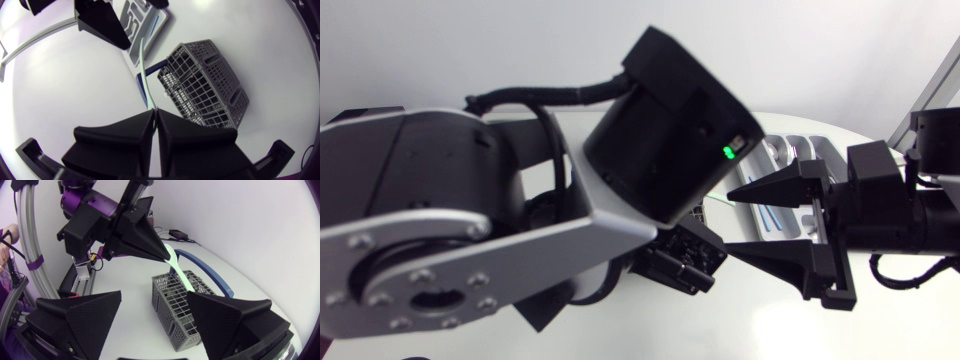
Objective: Unload the cutlery basket into the drawer organizer.
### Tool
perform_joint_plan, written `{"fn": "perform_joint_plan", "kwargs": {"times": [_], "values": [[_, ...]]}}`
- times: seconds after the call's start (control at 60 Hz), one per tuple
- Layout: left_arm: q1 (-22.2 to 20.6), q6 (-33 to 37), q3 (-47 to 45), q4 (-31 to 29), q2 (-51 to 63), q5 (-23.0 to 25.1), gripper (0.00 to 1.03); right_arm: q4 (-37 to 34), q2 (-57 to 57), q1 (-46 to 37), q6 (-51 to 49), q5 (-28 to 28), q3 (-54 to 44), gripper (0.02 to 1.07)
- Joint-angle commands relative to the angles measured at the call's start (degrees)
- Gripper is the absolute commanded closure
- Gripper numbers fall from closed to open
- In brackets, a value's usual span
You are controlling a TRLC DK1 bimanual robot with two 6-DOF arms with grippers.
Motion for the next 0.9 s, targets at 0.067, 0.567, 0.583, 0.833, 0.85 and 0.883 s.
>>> {"fn": "perform_joint_plan", "kwargs": {"times": [0.067, 0.567, 0.583, 0.833, 0.85, 0.883], "values": [[0.16, 2.75, -4.78, 5.09, -2.92, 3.95, 0.97, 0.20, 4.85, 0.55, 1.33, -1.08, 3.10, 0.15], [0.43, 6.09, -9.87, 8.87, -5.38, 10.89, 0.97, -3.75, 12.59, 5.03, -4.47, -1.08, 7.76, 0.28], [0.43, 6.18, -10.05, 8.87, -5.47, 10.89, 0.97, -4.11, 12.76, 5.03, -5.00, -1.08, 7.76, 0.30], [0.87, 7.14, -10.93, 9.57, -6.26, 11.42, 0.97, -6.13, 14.61, 4.94, -9.04, -1.08, 6.88, 0.48], [0.87, 7.14, -11.02, 9.57, -6.35, 11.42, 0.97, -6.13, 14.70, 4.94, -9.13, -1.08, 6.88, 0.48], [0.87, 7.23, -11.02, 9.57, -6.44, 11.42, 0.97, -6.13, 14.78, 4.94, -9.30, -1.08, 6.80, 0.49]]}}
